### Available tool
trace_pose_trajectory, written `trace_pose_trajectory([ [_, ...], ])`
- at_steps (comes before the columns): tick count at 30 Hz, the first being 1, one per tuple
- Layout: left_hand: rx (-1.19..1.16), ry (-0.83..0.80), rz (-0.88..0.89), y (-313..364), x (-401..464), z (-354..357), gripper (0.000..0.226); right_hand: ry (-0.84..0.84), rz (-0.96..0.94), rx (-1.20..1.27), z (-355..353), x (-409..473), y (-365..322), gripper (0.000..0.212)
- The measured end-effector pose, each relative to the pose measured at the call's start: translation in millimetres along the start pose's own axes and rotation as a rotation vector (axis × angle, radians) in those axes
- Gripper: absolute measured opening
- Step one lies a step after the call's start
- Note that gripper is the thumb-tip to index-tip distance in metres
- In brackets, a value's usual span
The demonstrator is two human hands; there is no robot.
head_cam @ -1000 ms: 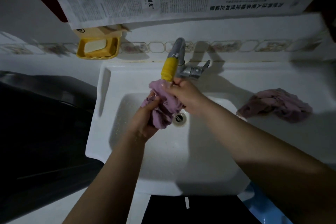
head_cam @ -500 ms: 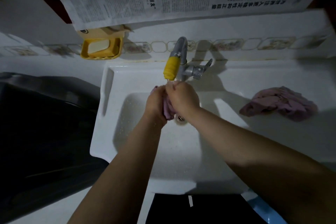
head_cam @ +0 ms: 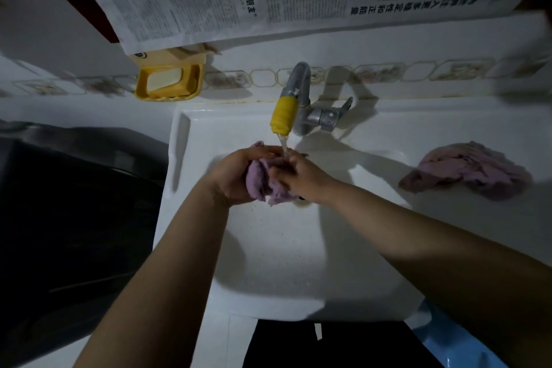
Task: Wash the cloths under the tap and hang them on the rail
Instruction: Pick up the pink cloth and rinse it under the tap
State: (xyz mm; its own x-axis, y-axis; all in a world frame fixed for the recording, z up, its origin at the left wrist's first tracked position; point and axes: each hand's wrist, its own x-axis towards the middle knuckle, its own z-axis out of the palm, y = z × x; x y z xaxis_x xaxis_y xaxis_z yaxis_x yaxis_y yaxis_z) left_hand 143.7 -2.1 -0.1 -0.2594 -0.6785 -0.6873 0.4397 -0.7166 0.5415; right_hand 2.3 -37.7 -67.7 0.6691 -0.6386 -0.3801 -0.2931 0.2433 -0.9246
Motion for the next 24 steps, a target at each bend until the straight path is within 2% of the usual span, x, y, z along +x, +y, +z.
trace_pose_trajectory([
  [2,0.116,0.048,-0.075,6.2,-2.5,5.0,0.028,-0.016,-0.076,-0.072,-0.3,-4.1,-1.6,0.095],
  [4,0.279,0.107,-0.122,12.0,-0.6,5.1,0.020,-0.036,-0.095,-0.212,-4.3,-4.7,-4.1,0.102],
  [6,0.417,0.174,-0.102,20.4,2.9,1.6,0.015,-0.070,-0.016,-0.459,-12.4,-5.2,-5.9,0.108],
  [7,0.465,0.240,-0.084,25.2,5.9,-4.4,0.024,-0.081,0.042,-0.607,-16.5,-8.0,-7.6,0.110],
  [8,0.520,0.334,-0.066,30.2,7.2,-10.3,0.033,-0.081,0.082,-0.724,-20.5,-11.3,-6.4,0.104],
  [10,0.699,0.473,-0.013,38.5,3.7,-17.0,0.029,-0.064,0.143,-0.776,-33.2,-18.1,5.5,0.063],
  [11,0.802,0.493,-0.004,40.0,1.9,-20.3,0.031,-0.065,0.193,-0.745,-40.1,-21.0,11.9,0.045],
  [12,0.881,0.467,-0.013,40.4,-0.6,-21.5,0.038,-0.087,0.241,-0.732,-45.6,-25.0,16.0,0.038],
  [13,0.880,0.410,-0.016,39.6,-2.4,-18.7,0.044,-0.118,0.286,-0.763,-48.6,-26.1,19.6,0.042],
  [15,0.755,0.272,-0.015,34.0,-5.2,-5.3,0.042,-0.078,0.232,-0.893,-42.7,-20.1,23.2,0.074],
  [16,0.712,0.210,-0.013,29.8,-2.9,0.4,0.037,-0.036,0.135,-0.861,-33.1,-15.5,23.4,0.091],
  [17,0.698,0.161,-0.016,25.9,0.6,3.2,0.036,0.001,0.045,-0.723,-23.9,-10.8,24.4,0.098],
  [18,0.680,0.123,-0.012,23.0,2.0,4.0,0.037,0.017,0.019,-0.527,-15.7,-9.5,20.3,0.097],
  [19,0.661,0.107,-0.004,21.4,2.4,1.7,0.039,0.036,0.042,-0.355,-11.0,-9.4,18.2,0.089],
  [21,0.664,0.166,0.057,21.8,2.1,-10.3,0.041,0.089,0.130,-0.215,-13.1,-13.6,16.1,0.057],
  [23,0.866,0.387,0.183,22.6,2.3,-28.0,0.042,0.194,0.124,-0.247,-21.4,-18.5,8.3,0.024],
  [24,0.942,0.514,0.276,19.5,3.8,-35.8,0.042,0.241,0.097,-0.265,-24.2,-21.4,0.7,0.017],
])
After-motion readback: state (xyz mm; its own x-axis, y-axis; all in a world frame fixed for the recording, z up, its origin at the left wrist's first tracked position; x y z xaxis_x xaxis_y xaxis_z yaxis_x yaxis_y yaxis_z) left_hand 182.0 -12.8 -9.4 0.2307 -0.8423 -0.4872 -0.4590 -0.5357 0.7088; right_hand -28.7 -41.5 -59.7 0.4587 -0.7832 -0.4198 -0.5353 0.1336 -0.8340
